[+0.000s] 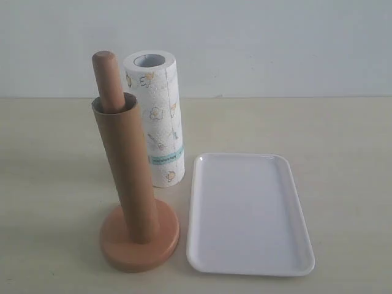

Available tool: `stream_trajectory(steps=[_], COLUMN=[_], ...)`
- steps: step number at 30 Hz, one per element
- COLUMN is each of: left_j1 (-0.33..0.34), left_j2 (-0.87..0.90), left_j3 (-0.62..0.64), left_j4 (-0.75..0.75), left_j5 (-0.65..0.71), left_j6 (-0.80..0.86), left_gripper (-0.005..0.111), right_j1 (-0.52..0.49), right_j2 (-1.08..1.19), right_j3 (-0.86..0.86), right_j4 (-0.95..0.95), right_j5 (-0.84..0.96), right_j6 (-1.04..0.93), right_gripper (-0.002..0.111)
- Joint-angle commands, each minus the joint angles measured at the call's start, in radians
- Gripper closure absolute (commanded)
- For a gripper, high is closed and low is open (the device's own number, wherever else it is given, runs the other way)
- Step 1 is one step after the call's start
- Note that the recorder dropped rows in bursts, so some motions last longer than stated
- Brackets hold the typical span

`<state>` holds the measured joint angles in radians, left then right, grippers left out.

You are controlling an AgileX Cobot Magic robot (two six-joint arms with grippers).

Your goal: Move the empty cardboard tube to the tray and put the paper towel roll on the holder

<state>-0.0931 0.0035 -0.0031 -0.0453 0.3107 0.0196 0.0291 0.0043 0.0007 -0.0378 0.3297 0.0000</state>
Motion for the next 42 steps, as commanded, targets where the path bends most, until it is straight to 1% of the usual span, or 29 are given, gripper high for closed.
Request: stream_trajectory(steps=[1,30,32,33,35,36,38,39,40,41,42], left_j1=[0.003,0.003,0.003,0.003,0.003,0.003,0.003,0.003,0.003,0.003,0.003], left_j2=[-0.004,-0.004,-0.004,-0.004,-0.004,-0.004,-0.004,-0.004,-0.004,-0.004,-0.004], left_j3=[0.003,0.003,0.003,0.003,0.003,0.003,0.003,0.003,0.003,0.003,0.003], left_j4=[0.001,0.001,0.001,0.001,0.001,0.001,0.001,0.001,0.001,0.001,0.001], left_j5=[-0.001,-0.001,-0.001,-0.001,-0.001,-0.001,-0.001,-0.001,-0.001,-0.001,-0.001], left_j6=[-0.011,-0.011,-0.011,-0.011,-0.011,-0.011,-0.011,-0.011,-0.011,-0.011,-0.011], left_gripper=[0.103,0.103,0.103,0.103,0.103,0.103,0.103,0.103,0.103,0.103,0.103], right_j1=[-0.008,-0.008,-0.008,-0.008,-0.008,-0.008,-0.008,-0.008,-0.008,-0.008,-0.008], right_j2=[-0.004,-0.004,-0.004,-0.004,-0.004,-0.004,-0.004,-0.004,-0.004,-0.004,-0.004], right_j3=[-0.001,-0.001,-0.001,-0.001,-0.001,-0.001,-0.001,-0.001,-0.001,-0.001,-0.001], right_j4=[0.002,0.002,-0.019,-0.065,-0.08,-0.08,-0.07,-0.07,-0.07,-0.07,-0.07], right_j5=[-0.007,-0.007,-0.019,-0.057,-0.107,-0.148,-0.291,-0.393,-0.556,-0.679,-0.761], right_j6=[0.0,0.0,-0.034,-0.123,-0.194,-0.203,-0.157,-0.125,-0.062,-0.007,0.012], right_gripper=[0.107,0.107,0.107,0.107,0.107,0.107,0.107,0.107,0.107,0.107,0.107])
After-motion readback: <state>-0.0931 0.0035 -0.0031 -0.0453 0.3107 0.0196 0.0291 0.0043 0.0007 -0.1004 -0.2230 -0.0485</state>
